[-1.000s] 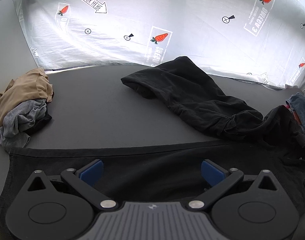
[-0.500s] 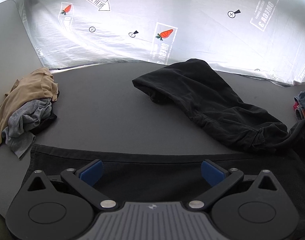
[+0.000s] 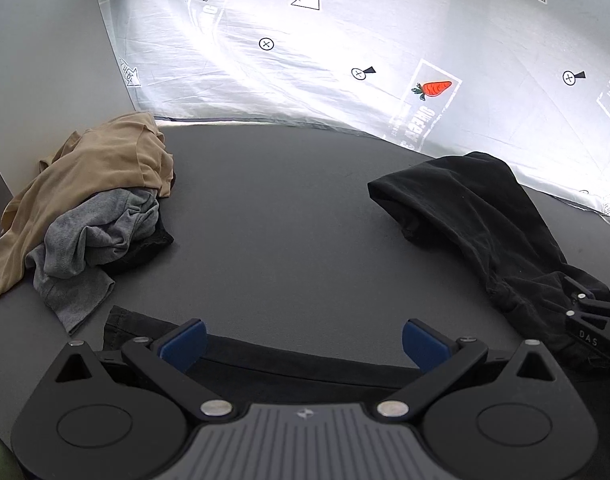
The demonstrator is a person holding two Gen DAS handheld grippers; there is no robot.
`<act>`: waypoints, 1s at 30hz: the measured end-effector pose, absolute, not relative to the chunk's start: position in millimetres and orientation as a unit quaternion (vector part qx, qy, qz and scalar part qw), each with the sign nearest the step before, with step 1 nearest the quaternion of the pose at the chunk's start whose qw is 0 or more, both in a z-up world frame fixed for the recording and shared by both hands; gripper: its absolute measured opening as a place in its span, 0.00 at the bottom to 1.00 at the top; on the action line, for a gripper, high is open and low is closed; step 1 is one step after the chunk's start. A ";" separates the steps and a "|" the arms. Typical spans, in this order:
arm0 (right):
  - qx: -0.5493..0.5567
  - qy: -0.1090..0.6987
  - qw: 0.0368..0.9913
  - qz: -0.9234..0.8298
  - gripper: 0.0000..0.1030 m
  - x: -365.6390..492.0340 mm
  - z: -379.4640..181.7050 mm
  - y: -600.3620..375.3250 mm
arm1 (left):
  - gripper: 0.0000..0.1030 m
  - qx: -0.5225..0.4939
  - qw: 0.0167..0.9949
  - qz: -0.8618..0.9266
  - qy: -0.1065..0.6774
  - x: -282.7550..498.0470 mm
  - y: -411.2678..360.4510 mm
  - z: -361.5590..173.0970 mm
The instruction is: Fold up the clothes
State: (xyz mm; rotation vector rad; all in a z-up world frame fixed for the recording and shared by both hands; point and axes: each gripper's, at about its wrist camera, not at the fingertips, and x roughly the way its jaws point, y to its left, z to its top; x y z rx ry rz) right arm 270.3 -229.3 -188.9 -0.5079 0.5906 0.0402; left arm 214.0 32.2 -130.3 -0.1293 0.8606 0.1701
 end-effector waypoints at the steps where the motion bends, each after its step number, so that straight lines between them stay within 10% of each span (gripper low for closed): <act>1: -0.270 0.278 0.921 0.037 0.74 280.0 -193.9 -205.8 | 1.00 -0.071 0.902 0.079 0.419 222.8 38.0 -133.7; 8: -0.428 0.257 0.860 0.110 0.73 346.9 -251.8 -98.9 | 1.00 -0.115 0.894 0.054 0.429 291.1 68.4 -155.2; 12: -0.509 0.265 0.813 0.095 0.08 379.5 -282.2 -89.6 | 0.99 -0.121 0.896 0.030 0.426 334.6 67.6 -162.6; 27: -0.269 0.245 0.929 0.069 0.02 365.4 -136.2 -187.4 | 0.98 0.083 0.921 -0.136 0.356 407.7 -79.6 -191.3; 30: -0.263 0.234 0.934 0.057 0.02 361.7 -128.4 -199.6 | 0.61 0.128 0.921 -0.093 0.357 421.0 -104.5 -203.6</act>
